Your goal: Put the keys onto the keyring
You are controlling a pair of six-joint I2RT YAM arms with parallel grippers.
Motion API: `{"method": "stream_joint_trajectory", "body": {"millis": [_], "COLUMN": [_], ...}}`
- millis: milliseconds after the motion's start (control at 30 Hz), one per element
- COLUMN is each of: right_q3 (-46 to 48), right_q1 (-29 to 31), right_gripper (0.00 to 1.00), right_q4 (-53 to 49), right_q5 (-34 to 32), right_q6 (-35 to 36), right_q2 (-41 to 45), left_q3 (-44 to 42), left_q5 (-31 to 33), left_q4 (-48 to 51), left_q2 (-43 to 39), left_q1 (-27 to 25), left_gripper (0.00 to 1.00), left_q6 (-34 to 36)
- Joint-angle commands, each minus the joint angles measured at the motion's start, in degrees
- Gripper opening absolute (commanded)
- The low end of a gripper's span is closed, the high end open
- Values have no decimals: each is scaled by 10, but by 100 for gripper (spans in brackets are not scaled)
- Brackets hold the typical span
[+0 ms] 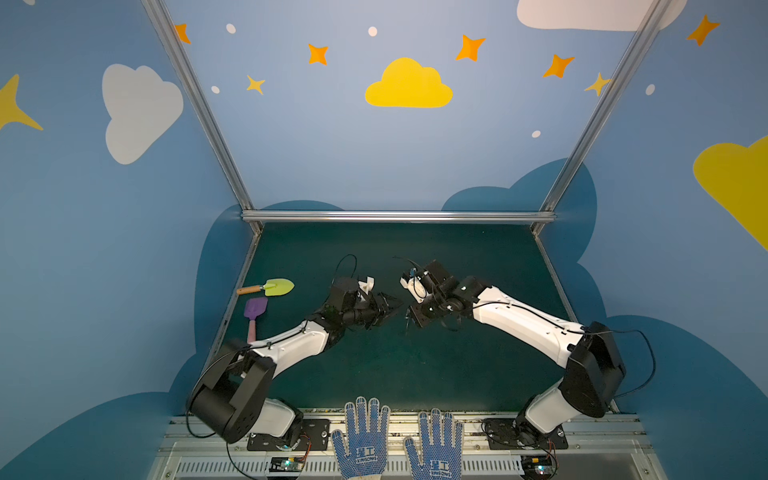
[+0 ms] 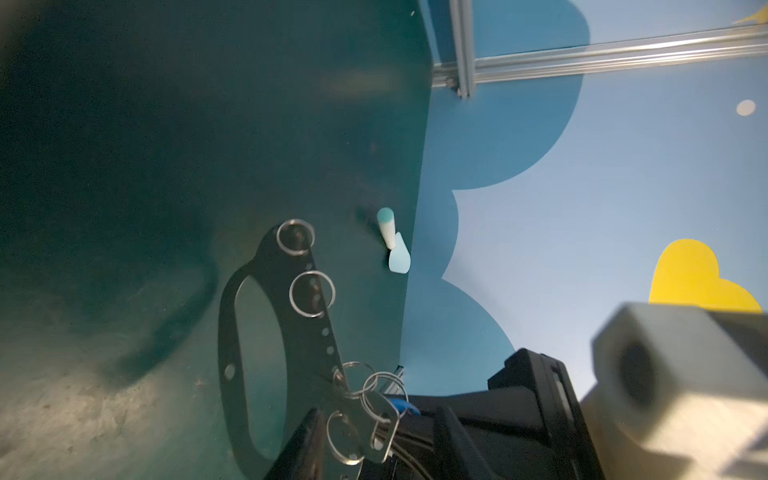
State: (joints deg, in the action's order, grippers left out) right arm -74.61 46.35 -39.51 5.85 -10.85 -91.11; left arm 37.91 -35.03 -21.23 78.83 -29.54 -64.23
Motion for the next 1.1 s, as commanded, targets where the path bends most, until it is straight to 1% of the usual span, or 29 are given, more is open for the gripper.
{"method": "stream_joint_trajectory", "body": {"millis": [0,67,167,233,300,400,533,633,700,767,900,1067], "right_q3": [-49,-71,-93,-102,-108,-110,-104,-107,-108,-106,-100,-93], "right_q1": [-23,-36,-48,-55,-60,-66,-76,-85,-88,-89,-89,-91], "right_gripper": [0,0,0,0,0,0,0,0,0,0,0,0], "right_q4": [-103,-119,-133,-136,-136,-125,-107,-107,-105,-102,-93,-81], "right_q5": [57,82,103,117,131,147,154,169,182,192,198,200], "right_q6": [-22,-33,-44,-50,-56,-73,-98,-111,-116,-120,-129,-140], "right_q2": [-11,-13,-13,-12,-12,-8,1,0,-1,1,11,20], "left_q3": [9,7,4,5,9,16,21,23,27,37,51,60], "left_q5": [54,77,93,94,99,128,206,286,324,343,369,341], "left_q4": [118,149,182,192,202,215,230,233,237,244,240,198], "left_q2": [-55,-87,-115,-127,-137,-145,-152,-155,-150,-138,-108,-89], "left_q1": [2,0,-5,-14,-29,-71,-139,-188,-208,-216,-217,-228], "left_gripper": [53,56,56,61,66,72,75,78,79,79,79,80], "left_q6": [76,97,120,140,162,197,245,282,297,310,316,337]}}
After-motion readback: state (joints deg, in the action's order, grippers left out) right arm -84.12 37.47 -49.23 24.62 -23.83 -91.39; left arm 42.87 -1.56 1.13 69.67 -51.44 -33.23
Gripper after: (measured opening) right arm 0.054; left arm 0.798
